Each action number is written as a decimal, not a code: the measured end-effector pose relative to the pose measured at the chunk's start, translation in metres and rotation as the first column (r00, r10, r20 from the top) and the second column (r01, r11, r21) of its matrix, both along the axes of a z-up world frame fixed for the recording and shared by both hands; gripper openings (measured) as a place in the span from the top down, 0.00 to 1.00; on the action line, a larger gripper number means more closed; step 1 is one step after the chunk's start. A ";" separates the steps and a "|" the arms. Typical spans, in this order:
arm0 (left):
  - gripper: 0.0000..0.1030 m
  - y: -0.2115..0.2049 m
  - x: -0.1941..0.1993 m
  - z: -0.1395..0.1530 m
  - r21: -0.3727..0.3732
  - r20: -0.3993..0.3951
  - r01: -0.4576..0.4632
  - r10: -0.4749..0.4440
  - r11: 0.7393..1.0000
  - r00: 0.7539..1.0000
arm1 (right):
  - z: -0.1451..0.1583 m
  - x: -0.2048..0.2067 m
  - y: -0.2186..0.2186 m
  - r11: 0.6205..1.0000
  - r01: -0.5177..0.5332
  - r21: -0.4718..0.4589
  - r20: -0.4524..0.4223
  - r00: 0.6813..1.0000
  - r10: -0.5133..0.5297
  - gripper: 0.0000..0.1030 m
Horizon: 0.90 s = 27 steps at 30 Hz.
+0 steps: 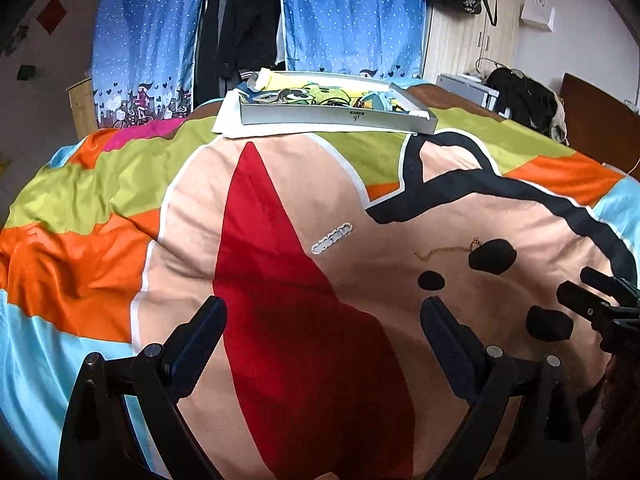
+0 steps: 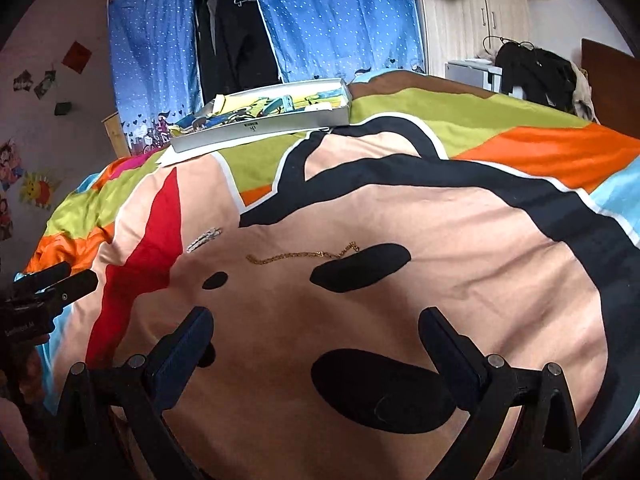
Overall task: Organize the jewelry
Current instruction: 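Lift both tools out of the tray and move back over the duvet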
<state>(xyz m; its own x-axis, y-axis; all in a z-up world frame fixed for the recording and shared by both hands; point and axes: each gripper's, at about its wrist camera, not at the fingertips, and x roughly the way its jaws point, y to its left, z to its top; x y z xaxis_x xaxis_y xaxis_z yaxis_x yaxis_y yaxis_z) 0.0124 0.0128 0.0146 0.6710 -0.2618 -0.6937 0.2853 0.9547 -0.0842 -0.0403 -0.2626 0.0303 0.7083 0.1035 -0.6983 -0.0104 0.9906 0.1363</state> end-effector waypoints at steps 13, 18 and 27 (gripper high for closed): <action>0.08 -0.009 0.039 -0.025 0.099 -0.083 0.007 0.002 0.995 0.997 | -0.022 0.020 -0.003 0.997 -0.048 0.054 -0.089 0.995 0.053 0.00; 0.08 -0.009 0.059 -0.031 0.108 -0.112 -0.002 0.014 0.994 0.994 | -0.031 0.030 0.000 0.996 -0.069 0.058 -0.119 0.990 0.075 0.00; 0.08 -0.014 0.083 -0.040 0.144 -0.127 0.011 0.008 0.990 0.992 | -0.044 0.056 -0.008 0.998 -0.059 0.001 -0.168 0.984 0.059 0.00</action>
<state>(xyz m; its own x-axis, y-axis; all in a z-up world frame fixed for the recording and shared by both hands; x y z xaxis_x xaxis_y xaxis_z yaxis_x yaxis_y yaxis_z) 0.0954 -0.0011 -0.0258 0.5751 -0.1541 -0.8034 0.2824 0.9591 0.0182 0.0154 -0.2704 -0.0139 0.5739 0.1389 -0.8070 -0.0462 0.9894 0.1374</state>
